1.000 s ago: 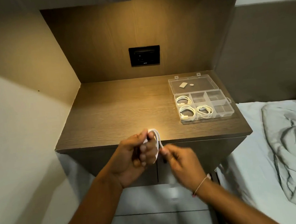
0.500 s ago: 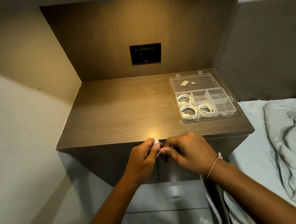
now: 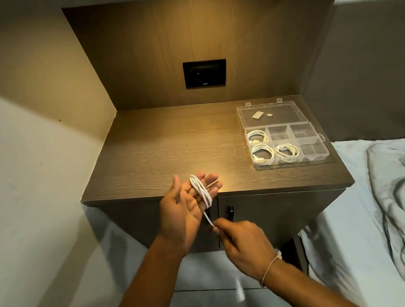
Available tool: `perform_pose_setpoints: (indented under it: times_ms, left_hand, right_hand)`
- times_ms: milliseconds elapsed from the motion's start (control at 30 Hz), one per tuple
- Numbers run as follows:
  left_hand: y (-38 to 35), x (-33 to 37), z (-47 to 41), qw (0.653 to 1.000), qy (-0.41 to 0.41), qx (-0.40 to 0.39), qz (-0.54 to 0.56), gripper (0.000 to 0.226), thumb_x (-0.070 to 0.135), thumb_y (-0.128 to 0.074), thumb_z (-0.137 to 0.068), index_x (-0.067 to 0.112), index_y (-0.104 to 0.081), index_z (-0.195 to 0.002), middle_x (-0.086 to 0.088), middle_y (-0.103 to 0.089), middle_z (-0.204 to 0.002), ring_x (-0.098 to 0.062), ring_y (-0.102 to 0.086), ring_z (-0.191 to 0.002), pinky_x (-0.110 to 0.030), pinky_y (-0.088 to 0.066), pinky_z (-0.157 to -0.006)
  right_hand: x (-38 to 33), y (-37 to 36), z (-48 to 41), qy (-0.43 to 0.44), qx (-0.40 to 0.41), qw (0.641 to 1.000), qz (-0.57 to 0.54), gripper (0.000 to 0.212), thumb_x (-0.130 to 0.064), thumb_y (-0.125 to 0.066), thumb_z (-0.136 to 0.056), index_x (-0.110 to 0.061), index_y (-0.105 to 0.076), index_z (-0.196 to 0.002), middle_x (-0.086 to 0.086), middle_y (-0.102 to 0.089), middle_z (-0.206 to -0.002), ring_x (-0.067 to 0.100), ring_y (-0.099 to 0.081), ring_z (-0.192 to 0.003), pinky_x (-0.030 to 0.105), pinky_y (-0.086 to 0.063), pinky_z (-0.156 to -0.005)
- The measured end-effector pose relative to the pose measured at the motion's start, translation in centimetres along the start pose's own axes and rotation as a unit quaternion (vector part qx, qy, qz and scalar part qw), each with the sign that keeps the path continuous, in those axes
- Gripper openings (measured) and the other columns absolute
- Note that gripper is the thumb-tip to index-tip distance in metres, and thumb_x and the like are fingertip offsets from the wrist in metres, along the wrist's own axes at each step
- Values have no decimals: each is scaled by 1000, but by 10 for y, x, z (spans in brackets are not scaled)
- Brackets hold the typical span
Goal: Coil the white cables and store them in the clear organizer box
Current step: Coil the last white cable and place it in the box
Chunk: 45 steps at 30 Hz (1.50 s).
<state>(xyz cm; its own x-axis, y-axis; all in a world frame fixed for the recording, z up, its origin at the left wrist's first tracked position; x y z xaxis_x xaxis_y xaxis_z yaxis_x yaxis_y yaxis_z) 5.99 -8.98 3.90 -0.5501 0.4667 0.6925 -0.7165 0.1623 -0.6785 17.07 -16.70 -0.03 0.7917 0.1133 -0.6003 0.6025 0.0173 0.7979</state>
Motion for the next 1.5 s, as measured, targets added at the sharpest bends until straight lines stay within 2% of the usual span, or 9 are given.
perform_pose_setpoints:
  times_ms: [133, 233, 367, 500, 667, 800, 1200, 1367, 1500]
  left_hand:
    - [14, -4, 3, 894, -138, 82, -418, 25, 25, -38, -103, 22, -62, -106, -13, -72, -103, -22, -69, -99, -33, -54, -87]
    - [26, -8, 8, 841, -138, 62, -519, 21, 21, -44, -101, 20, -65, -102, -5, -72, -80, -21, -69, -78, -33, -55, -73]
    - [17, -19, 23, 871, -29, -27, -490, 42, 44, -43, -93, 15, -72, -89, -12, -71, -65, -19, -69, -62, -23, -53, -61]
    - [-2, -7, 32, 955, 79, -70, -279, 46, 45, -45, -95, 10, -70, -77, -7, -56, -49, -25, -66, -56, -32, -57, -65]
    - [-13, 4, 30, 996, 87, -27, 13, 40, 35, -48, -90, 11, -61, -61, 1, -43, -37, -19, -59, -45, -25, -54, -52]
    - [-5, -3, 20, 989, 33, 8, 143, 39, 37, -45, -92, 9, -62, -71, -3, -60, -53, -22, -71, -69, -26, -61, -65]
    - [28, -17, 15, 949, -119, 66, -285, 37, 32, -45, -95, -1, -62, -91, -16, -75, -83, -32, -73, -89, -31, -60, -76]
    - [13, -26, 19, 930, -121, 49, -343, 43, 37, -40, -93, 4, -65, -82, -5, -63, -62, -12, -61, -57, -19, -49, -54]
    - [12, -30, 23, 939, -103, 57, -324, 59, 45, -31, -96, 1, -65, -75, -10, -67, -57, -19, -64, -51, -23, -51, -49]
  right_hand:
    - [-9, 30, -11, 31, 4, 999, 30, 29, -49, -44, -95, -27, -62, -91, 0, -69, -71, 24, -63, -68, 42, -52, -61]
    - [-2, 68, -21, 44, 34, 996, 66, 32, -53, -49, -91, -28, -67, -86, 0, -67, -63, 22, -62, -63, 36, -49, -55]
    - [10, 96, -37, 43, 62, 995, 71, 47, -66, -51, -84, -25, -73, -82, -3, -65, -56, 16, -60, -56, 31, -45, -51]
    - [12, 86, -38, 19, 96, 995, -20, 58, -71, -40, -86, -22, -69, -78, 0, -62, -54, 16, -59, -53, 36, -48, -52]
    - [0, 32, -16, -29, 82, 983, -160, 38, -54, -40, -97, -26, -56, -77, 2, -58, -61, 18, -55, -57, 48, -49, -57]
    - [-13, -1, 0, -59, 15, 984, -169, 21, -34, -43, -101, -23, -59, -110, 11, -63, -74, 30, -57, -67, 48, -50, -64]
    - [-42, 61, -1, 103, -44, 988, 108, 29, -46, -47, -94, -24, -56, -79, 0, -66, -70, 24, -60, -63, 32, -40, -51]
    - [-49, 71, -7, 128, -39, 980, 148, 20, -43, -55, -89, -26, -64, -83, -4, -68, -71, 20, -62, -62, 30, -47, -52]
    - [-35, 93, -18, 105, 24, 982, 156, 26, -52, -60, -87, -27, -65, -80, -7, -68, -74, 17, -63, -65, 28, -41, -51]
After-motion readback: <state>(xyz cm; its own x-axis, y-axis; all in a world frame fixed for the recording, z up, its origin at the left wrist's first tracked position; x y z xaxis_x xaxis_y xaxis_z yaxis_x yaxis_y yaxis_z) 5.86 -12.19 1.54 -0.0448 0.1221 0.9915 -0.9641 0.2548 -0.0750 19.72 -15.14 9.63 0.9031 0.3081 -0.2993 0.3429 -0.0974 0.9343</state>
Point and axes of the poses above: each hand's wrist, its own z-axis away from the middle knuckle, its own y-axis out of the back of the hand, x = y × z, the point moved 5 cm from there along -z, towards the middle knuckle
